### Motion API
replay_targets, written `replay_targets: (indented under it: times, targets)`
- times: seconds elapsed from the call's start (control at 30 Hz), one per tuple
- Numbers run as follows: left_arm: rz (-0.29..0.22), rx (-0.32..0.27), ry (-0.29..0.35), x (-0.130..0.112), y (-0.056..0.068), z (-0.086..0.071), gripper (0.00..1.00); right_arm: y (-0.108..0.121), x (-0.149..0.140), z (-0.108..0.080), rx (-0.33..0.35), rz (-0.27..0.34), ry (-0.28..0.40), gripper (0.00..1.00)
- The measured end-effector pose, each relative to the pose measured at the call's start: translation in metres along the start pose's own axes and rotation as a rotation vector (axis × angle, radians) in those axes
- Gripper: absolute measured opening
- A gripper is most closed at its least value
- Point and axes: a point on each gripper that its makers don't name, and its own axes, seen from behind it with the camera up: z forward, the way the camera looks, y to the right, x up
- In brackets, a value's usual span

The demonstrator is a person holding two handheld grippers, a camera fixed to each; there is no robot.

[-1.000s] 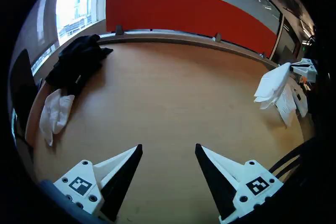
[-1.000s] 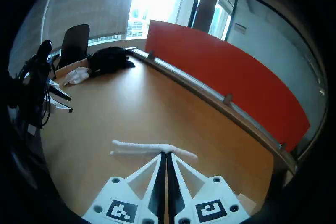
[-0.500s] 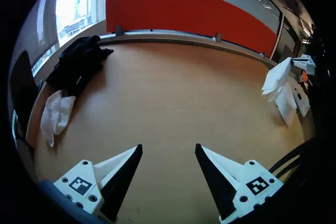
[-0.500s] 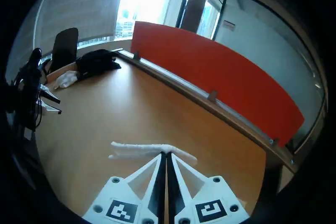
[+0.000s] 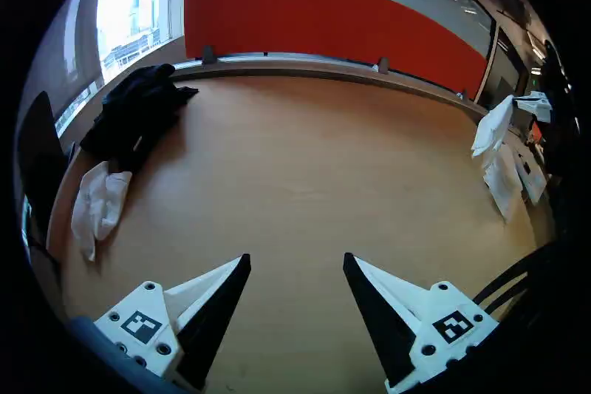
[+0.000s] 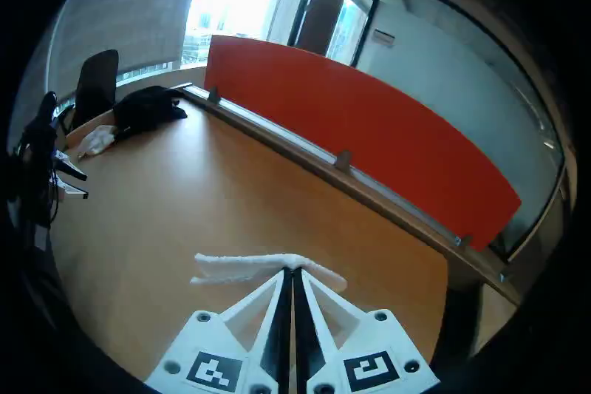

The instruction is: Fold towel

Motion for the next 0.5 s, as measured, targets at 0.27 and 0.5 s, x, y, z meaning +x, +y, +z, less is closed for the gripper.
replay_targets:
  times: [0.27,0.5]
  targets:
    - [0.004,0.004,0.0,0.002,0.0,-0.001,0.93,0.035,-0.005,-0.003,-0.05,0.021,-0.013,0.16]
    - [0.006,0.007,-0.002,0.002,0.0,-0.001,0.93,0.068,-0.009,-0.006,-0.098,0.028,-0.03,0.17]
